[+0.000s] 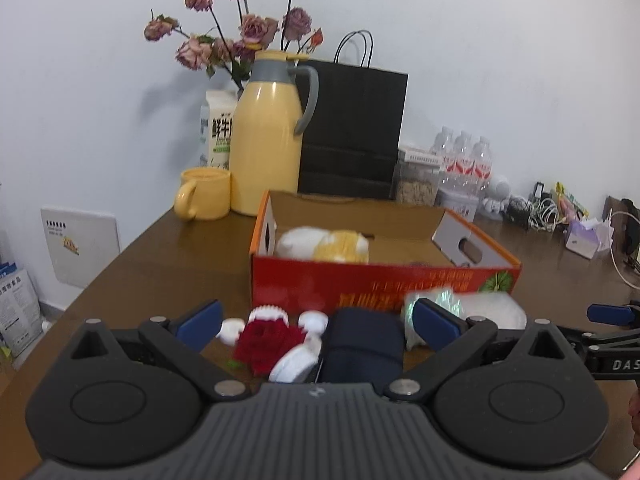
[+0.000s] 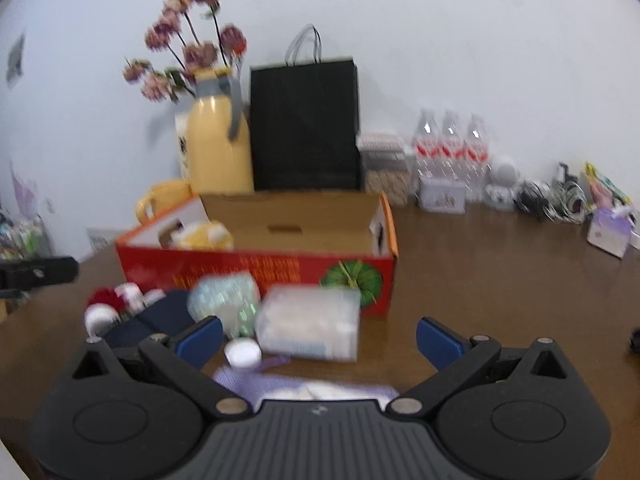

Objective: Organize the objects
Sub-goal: 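Withdraw both grippers up out of the red box toward the table items, then grasp the black USB cable on the white cloth with the right gripper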

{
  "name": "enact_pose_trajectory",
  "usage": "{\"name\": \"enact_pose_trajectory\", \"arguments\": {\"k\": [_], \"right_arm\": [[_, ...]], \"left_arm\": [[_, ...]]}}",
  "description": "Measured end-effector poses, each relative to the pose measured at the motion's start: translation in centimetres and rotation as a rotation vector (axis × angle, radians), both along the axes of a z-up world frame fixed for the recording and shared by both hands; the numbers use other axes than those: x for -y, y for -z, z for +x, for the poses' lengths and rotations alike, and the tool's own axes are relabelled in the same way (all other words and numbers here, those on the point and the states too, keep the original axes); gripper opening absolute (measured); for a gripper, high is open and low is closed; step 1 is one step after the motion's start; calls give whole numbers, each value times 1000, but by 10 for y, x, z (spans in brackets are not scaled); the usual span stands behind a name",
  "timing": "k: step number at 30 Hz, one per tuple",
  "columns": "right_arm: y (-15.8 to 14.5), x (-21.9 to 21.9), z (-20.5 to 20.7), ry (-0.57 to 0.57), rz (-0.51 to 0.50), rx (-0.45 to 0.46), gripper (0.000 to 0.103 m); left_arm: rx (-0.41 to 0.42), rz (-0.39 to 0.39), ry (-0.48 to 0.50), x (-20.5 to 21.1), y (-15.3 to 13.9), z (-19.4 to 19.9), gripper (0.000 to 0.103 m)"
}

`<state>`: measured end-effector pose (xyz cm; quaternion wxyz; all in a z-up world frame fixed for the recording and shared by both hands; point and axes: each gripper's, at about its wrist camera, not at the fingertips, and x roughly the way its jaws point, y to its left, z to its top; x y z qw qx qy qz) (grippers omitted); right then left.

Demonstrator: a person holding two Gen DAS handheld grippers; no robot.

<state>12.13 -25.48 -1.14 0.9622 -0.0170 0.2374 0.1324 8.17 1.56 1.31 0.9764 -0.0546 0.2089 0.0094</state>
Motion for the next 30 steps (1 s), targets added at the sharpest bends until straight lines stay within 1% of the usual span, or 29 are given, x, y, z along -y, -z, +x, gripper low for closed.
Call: {"name": "enact_pose_trajectory", "arguments": {"k": [3, 7, 11, 15, 21, 24, 26, 28, 29, 30], "right_arm": [[10, -1, -4, 19, -32, -27, 103], [21, 2, -7, 12, -15, -62, 103], [28, 0, -13, 10, -33, -57, 103], [34, 1, -16, 2, -4, -75, 103], [43, -2, -12, 23, -37, -98, 103], [45, 1, -9, 16, -10, -115, 103], [46, 3, -10, 1, 22, -117, 97], [46, 4, -13, -13, 38, -117, 85], [46, 4, -14, -15, 38, -116, 82], [46, 4, -16, -19, 38, -114, 77]], "left_arm": [[-15, 3, 6, -1, 5, -7, 103], [-29, -3, 7, -2, 11, -13, 103], [-47, -10, 8, -2, 16, -15, 103], [-64, -15, 7, -2, 21, -16, 103], [-75, -19, 8, -4, 24, -15, 103], [-79, -21, 7, -4, 25, -15, 103], [-82, -21, 6, -5, 26, -15, 103], [-84, -21, 5, -5, 26, -15, 103], [-85, -22, 5, -4, 26, -15, 103], [-85, -22, 5, -4, 27, -15, 103]]}}
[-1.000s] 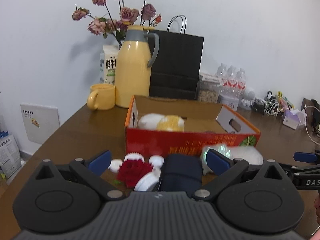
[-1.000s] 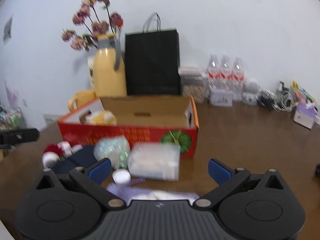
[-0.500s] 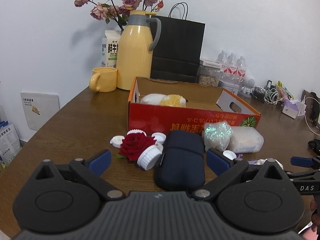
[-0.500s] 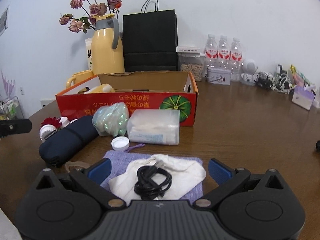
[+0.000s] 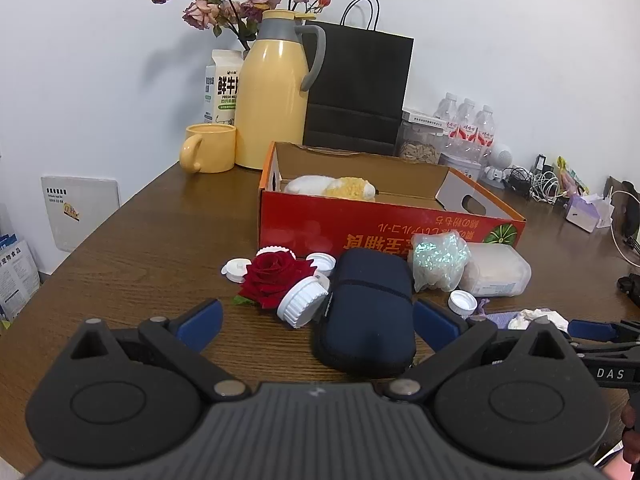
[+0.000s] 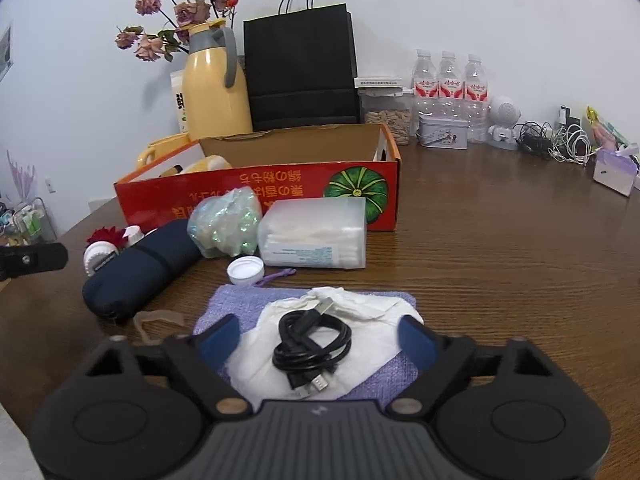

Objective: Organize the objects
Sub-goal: 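Grasp the black USB cable on the white cloth with the right gripper, then grasp the navy blue zip case with the left gripper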

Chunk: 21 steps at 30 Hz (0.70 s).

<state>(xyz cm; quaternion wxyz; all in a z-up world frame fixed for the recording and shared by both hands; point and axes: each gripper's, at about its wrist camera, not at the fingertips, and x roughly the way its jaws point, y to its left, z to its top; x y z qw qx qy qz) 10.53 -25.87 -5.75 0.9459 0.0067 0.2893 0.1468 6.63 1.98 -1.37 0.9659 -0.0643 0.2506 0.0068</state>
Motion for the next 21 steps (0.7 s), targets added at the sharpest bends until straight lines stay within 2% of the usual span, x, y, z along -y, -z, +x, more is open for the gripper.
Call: {"name": "enact_pose_trajectory", "arguments": {"k": [2, 4, 9, 21], "right_arm": [[0, 0, -2, -6, 3, -1, 67], [0, 1, -4, -13, 15, 1, 51], [1, 1, -4, -18, 23, -7, 41], [-10, 4, -13, -37, 67, 43, 39]], "left_arm": [[-1, -2, 2, 0, 0, 0, 103], [-2, -2, 5, 1, 1, 0, 103], [-4, -2, 11, 2, 2, -1, 103], [-4, 4, 22, 7, 2, -3, 103]]}}
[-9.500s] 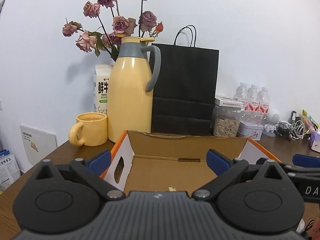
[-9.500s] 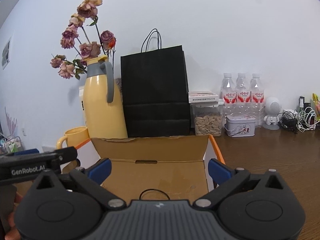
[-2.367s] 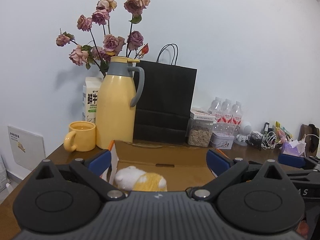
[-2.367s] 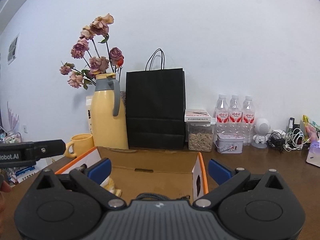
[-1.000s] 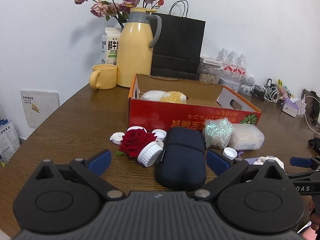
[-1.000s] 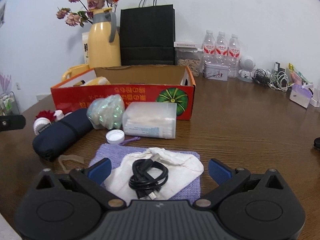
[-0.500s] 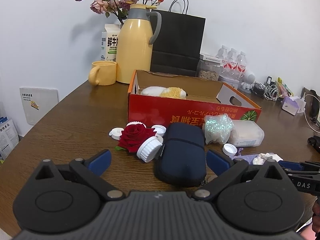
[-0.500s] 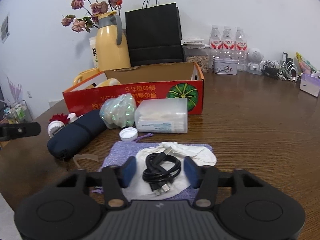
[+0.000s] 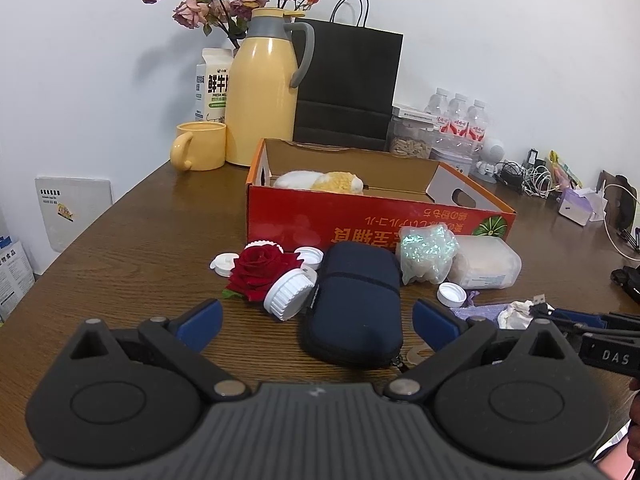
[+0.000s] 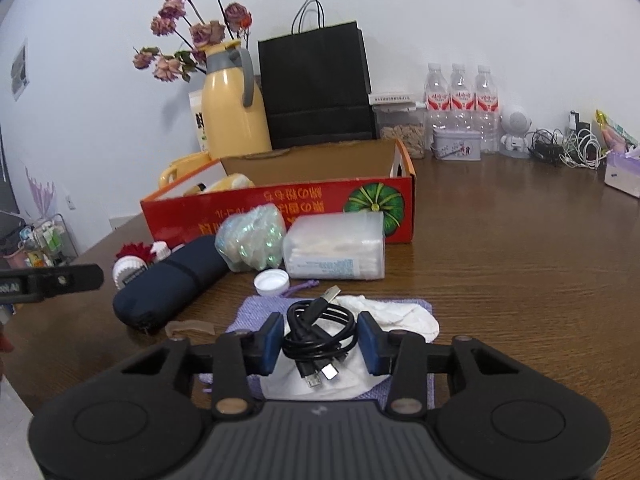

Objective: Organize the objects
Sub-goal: 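Grasp the navy blue zip case with the left gripper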

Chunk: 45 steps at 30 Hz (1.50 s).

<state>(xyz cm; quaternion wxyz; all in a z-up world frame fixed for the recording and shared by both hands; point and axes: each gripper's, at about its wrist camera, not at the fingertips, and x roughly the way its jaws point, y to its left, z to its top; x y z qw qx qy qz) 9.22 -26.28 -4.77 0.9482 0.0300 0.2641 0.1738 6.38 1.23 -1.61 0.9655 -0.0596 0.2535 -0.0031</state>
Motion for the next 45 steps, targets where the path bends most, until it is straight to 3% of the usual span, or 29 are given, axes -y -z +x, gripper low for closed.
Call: {"name": "enact_pose_trajectory", "arguments": {"k": [15, 18, 24, 30, 32, 33, 39, 45], "right_arm": [[-5, 3, 2, 8, 18, 33, 38], [-4, 4, 3, 9, 19, 31, 38], [-3, 4, 7, 5, 21, 24, 38], [1, 5, 12, 7, 25, 10, 38], [3, 6, 13, 8, 27, 5, 38], [4, 7, 14, 10, 28, 3, 38], [7, 4, 14, 2, 29, -2, 38], [2, 5, 12, 6, 27, 10, 38]], "left_arm": [[-45, 14, 69, 16, 4, 30, 103], [-28, 29, 108, 27, 2, 36, 93], [-32, 96, 141, 46, 6, 64, 92], [-129, 146, 115, 50, 30, 92, 89], [-140, 156, 99, 50, 35, 94, 82], [-137, 159, 89, 49, 36, 93, 72], [-110, 127, 93, 44, 32, 87, 65], [-75, 97, 93, 42, 21, 75, 64]]}}
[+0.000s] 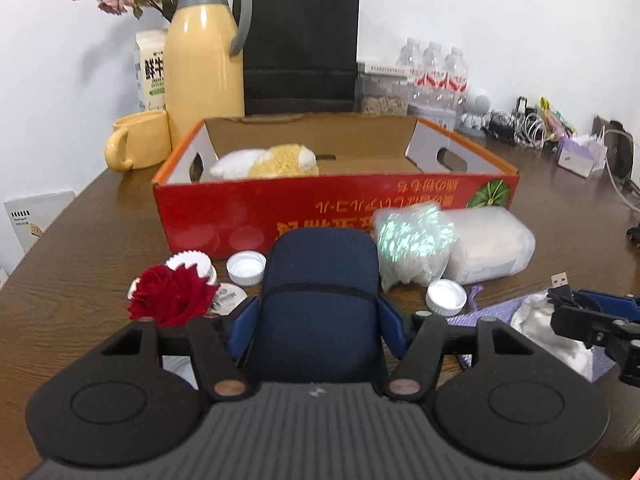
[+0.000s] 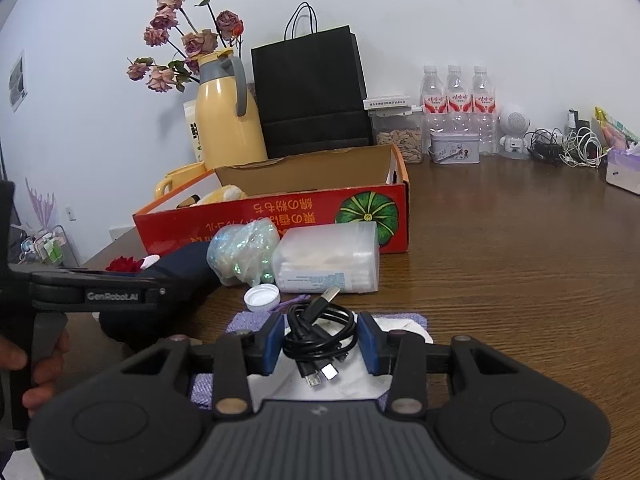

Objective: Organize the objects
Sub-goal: 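Carry the navy case and black cable into the red box and open both grippers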

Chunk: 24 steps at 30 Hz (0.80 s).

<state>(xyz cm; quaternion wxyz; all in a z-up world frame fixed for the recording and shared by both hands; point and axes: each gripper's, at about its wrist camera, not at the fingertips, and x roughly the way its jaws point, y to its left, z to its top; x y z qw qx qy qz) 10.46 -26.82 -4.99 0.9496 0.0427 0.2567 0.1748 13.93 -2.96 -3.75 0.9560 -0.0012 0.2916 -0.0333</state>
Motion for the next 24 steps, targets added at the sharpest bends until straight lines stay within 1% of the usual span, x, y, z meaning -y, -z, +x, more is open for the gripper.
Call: {"name": "enact_pose_trajectory", "arguments": {"k": [7, 11, 17, 24], "right_arm": [[-9, -4, 2, -11, -5, 29, 38], [-20, -10, 9, -21, -9, 63, 38], [-44, -19, 36, -29, -12, 133, 38], [-65, -28, 87, -11, 7, 184, 38]], "left_arm": [[82, -22, -10, -5, -27, -12, 64], [125, -40, -9, -4, -43, -8, 64], [165, -80, -16, 2, -65, 16, 64], [196, -128, -43, 12, -83, 59, 64]]}}
